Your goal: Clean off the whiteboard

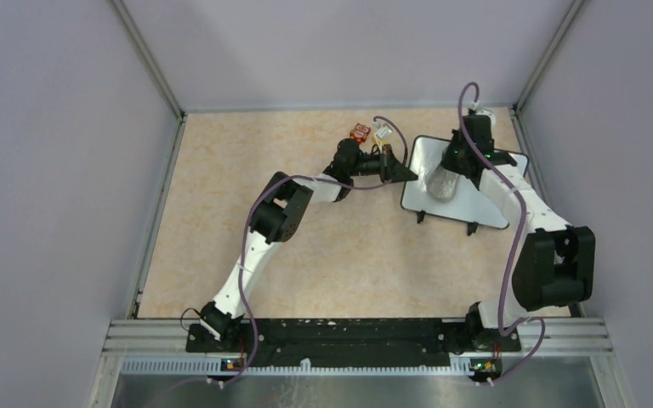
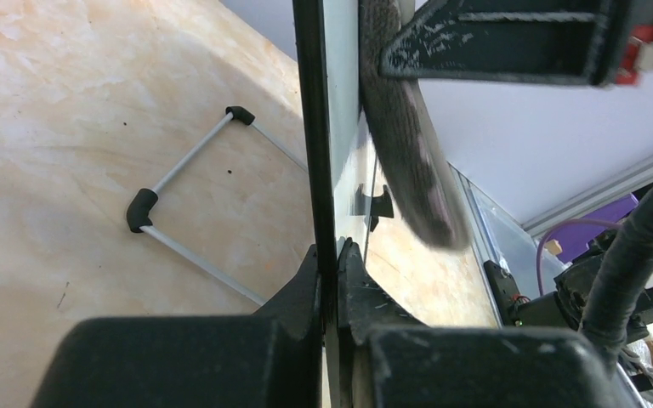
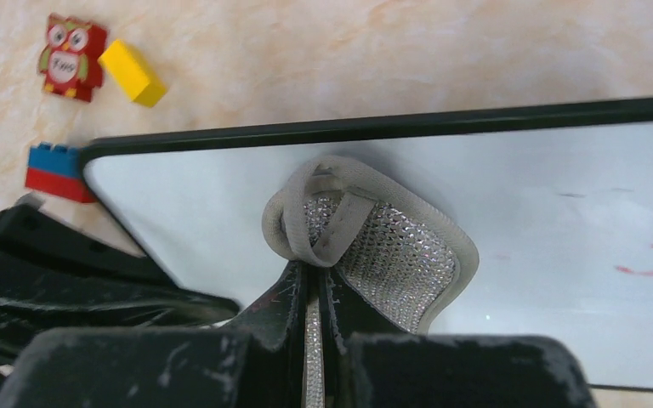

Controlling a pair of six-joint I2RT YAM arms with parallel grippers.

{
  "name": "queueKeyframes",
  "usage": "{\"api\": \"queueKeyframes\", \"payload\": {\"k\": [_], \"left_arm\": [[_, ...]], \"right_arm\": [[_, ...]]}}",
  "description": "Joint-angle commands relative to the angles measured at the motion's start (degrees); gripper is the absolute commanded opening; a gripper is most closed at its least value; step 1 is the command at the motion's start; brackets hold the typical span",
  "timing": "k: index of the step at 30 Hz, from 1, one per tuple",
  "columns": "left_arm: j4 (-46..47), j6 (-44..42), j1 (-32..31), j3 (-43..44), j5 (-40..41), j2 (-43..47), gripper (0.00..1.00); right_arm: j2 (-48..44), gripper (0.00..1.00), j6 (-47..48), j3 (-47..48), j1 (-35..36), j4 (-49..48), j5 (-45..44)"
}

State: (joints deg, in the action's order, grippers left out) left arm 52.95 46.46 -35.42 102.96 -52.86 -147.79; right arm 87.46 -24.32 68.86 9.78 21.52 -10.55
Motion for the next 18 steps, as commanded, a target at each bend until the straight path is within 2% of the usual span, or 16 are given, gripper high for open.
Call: {"api": "queueKeyframes", "payload": {"k": [1, 4, 8, 18], "left_arm": [[-0.44, -7.17, 0.35, -1.26, 0.39, 0.91, 0.00], [-0.32, -6.97, 0.40, -1.22, 0.40, 0.85, 0.00], [-0.35, -6.93, 0.41, -1.27, 0.39, 0.82, 0.00], [-0.51, -7.02, 0.41, -1.09, 0.42, 0.71, 0.00]], "right_arm": [[-5.54, 0.00, -0.98, -6.37, -13.02, -1.26, -0.04], [-7.29, 0.00, -1.41, -9.26, -17.81, -2.13, 2.51], [-6.77, 0.00, -1.32, -8.79, -16.60, -3.79, 6.04], [1.80, 0.00, 0.56, 3.04, 5.72, -1.84, -3.28]]}}
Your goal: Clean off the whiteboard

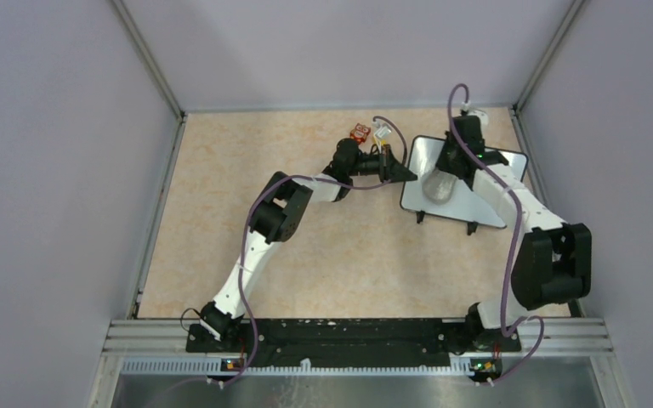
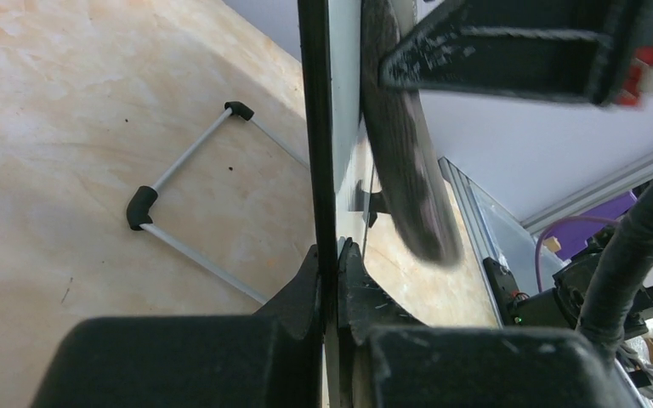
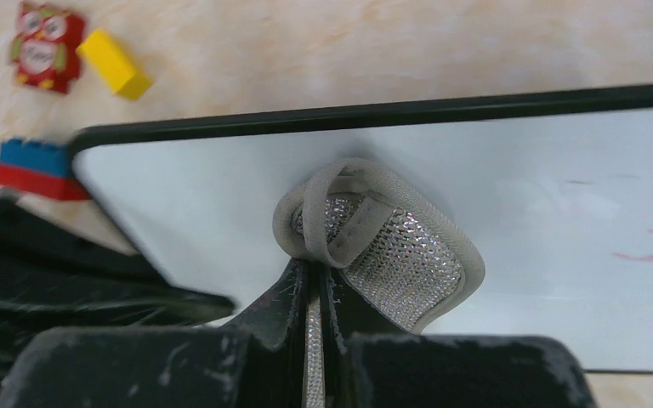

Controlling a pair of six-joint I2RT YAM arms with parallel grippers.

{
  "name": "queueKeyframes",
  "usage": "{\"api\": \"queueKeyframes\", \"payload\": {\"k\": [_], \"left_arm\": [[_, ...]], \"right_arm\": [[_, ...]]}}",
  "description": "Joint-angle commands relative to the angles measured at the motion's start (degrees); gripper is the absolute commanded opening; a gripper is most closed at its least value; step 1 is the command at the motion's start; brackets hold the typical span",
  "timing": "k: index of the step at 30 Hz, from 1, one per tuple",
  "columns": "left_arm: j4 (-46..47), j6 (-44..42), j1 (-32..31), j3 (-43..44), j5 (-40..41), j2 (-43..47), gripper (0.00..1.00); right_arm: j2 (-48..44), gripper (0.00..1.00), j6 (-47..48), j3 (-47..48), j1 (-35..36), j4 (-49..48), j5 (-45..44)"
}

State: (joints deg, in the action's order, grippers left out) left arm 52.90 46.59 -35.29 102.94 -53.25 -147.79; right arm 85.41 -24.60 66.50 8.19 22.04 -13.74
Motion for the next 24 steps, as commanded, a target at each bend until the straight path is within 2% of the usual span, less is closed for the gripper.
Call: {"api": "queueKeyframes", "payload": {"k": [1, 6, 10, 14, 19, 24], "left_arm": [[-0.47, -7.24, 0.30, -1.09, 0.81, 0.72, 0.00], [-0.59, -7.37, 0.29, -1.11, 0.72, 0.85, 0.00], [-0.49, -7.30, 0.27, -1.02, 0.78, 0.81, 0.00], [-0.38, -7.13, 0.23, -1.05, 0.70, 0.78, 0.00], [-0.38, -7.10, 0.22, -1.10, 0.78, 0.73, 0.00], [-0.35, -7.13, 0.37, -1.24, 0.76, 0.77, 0.00]], "right_arm": [[4.67, 0.00, 1.06, 6.45, 8.26, -2.24, -0.31], [6.15, 0.00, 2.66, 8.23, 8.96, -0.34, -3.93], [3.66, 0.00, 2.92, 5.44, 6.23, 0.44, -5.51], [-0.63, 0.00, 1.04, 0.60, -1.80, -0.67, -1.39], [-2.55, 0.00, -2.83, -4.58, -15.61, -2.33, 7.33], [-6.89, 0.00, -7.27, -9.21, -25.00, -3.23, 6.95]]}}
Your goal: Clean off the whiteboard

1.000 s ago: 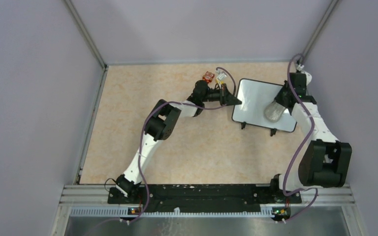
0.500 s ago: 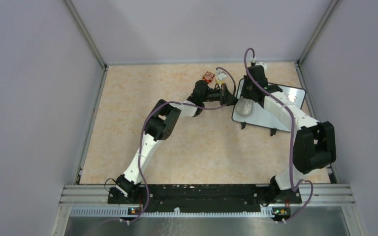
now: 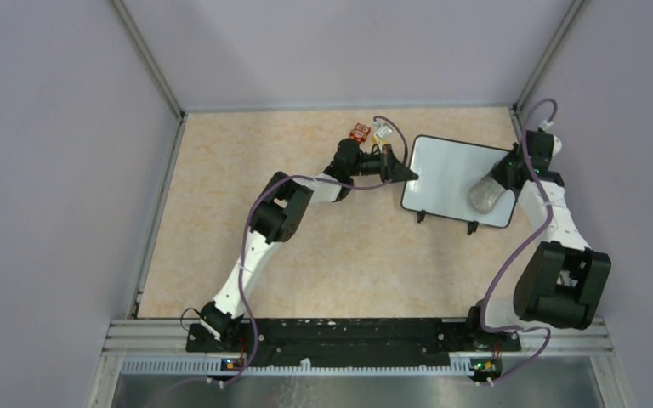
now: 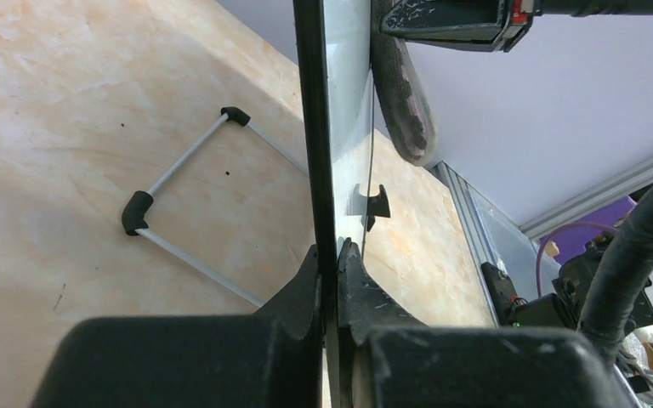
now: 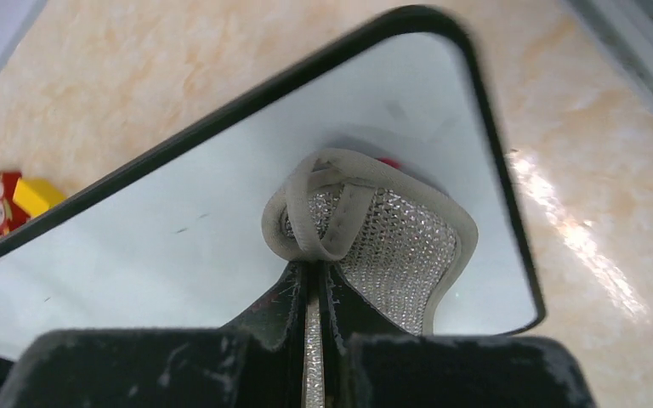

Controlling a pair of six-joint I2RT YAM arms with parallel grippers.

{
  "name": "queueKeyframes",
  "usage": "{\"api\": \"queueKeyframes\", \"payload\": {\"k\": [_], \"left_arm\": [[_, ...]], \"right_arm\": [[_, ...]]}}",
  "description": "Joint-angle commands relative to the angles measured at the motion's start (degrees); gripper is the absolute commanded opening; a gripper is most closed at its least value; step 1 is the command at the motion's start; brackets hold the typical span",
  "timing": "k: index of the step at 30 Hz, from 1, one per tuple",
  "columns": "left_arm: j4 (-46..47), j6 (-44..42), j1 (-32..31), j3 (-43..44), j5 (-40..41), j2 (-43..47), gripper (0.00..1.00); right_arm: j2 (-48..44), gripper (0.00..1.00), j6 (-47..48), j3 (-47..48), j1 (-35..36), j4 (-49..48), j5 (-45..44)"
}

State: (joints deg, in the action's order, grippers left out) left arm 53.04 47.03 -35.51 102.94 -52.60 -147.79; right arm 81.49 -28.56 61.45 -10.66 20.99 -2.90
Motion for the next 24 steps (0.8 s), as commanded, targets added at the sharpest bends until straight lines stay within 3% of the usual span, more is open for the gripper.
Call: {"api": "queueKeyframes", "payload": {"k": [1, 8, 19, 24], "left_arm": [[-0.48, -7.57, 0.56, -1.20, 0.16, 0.81, 0.00], [-0.42, -7.56, 0.61, -1.08, 0.13, 0.82, 0.00], [-0.78, -7.84, 0.61, -1.20, 0.11, 0.89, 0.00], [-0.96, -8.13, 0.57, -1.26, 0.22, 1.05, 0.00]], "right_arm": [[-4.32, 0.00, -3.89, -5.42, -7.28, -3.04, -3.87], [-6.15, 0.00, -1.75, -5.73, -7.64, -5.49, -0.72], [0.96, 0.00, 6.75, 6.83, 17.51, -6.00, -9.22], [4.31, 0.00, 6.48, 10.84, 18.39, -4.78, -9.48]]}}
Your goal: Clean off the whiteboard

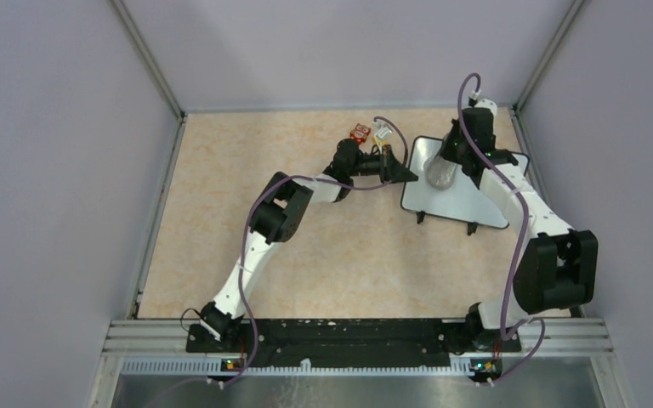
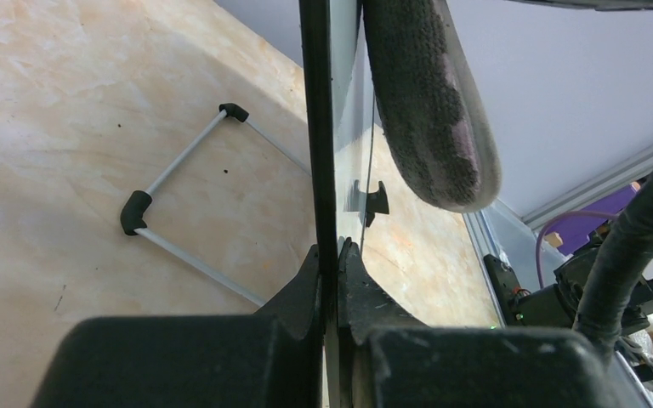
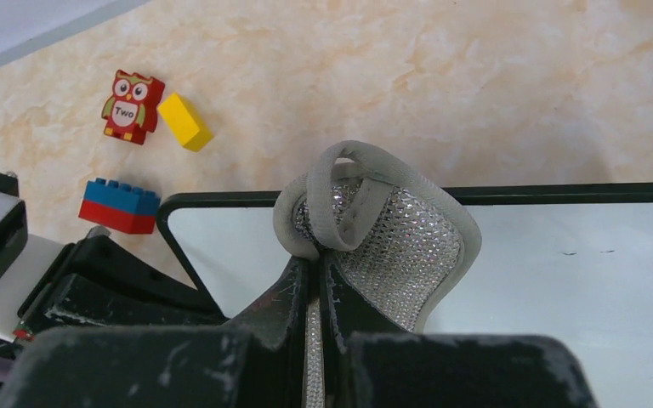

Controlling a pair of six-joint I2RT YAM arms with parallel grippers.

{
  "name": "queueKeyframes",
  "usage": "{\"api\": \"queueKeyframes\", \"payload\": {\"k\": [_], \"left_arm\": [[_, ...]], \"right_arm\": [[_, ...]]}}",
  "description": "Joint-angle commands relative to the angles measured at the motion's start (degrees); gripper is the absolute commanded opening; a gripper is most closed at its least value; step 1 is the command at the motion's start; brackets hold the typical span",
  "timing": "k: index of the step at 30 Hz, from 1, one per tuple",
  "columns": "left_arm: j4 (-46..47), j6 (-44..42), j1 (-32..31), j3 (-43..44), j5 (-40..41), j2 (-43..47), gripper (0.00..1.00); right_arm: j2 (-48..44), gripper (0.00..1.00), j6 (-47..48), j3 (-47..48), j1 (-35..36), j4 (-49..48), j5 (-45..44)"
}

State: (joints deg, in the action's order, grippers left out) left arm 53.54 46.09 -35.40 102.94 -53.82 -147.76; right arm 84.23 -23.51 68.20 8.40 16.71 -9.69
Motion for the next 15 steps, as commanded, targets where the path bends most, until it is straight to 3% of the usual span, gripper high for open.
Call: {"api": "queueKeyframes", "payload": {"k": [1, 5, 12, 15], "left_arm": [[-1.42, -7.19, 0.48, -1.25, 1.44, 1.05, 0.00], [-1.42, -7.13, 0.52, -1.25, 1.44, 1.03, 0.00], [-1.10, -6.95, 0.56, -1.54, 1.41, 1.13, 0.00], [-1.08, -6.97, 0.55, -1.51, 1.36, 1.16, 0.00]], "right_arm": [[1.58, 0.00, 1.60, 4.28, -0.94, -0.19, -3.26], [-0.26, 0.00, -0.67, 2.00, -6.88, 0.57, -2.74], [-5.12, 0.00, -8.05, -8.49, -27.92, -1.76, 8.69], [-5.21, 0.00, -8.67, -10.10, -31.23, -2.12, 10.13]]}}
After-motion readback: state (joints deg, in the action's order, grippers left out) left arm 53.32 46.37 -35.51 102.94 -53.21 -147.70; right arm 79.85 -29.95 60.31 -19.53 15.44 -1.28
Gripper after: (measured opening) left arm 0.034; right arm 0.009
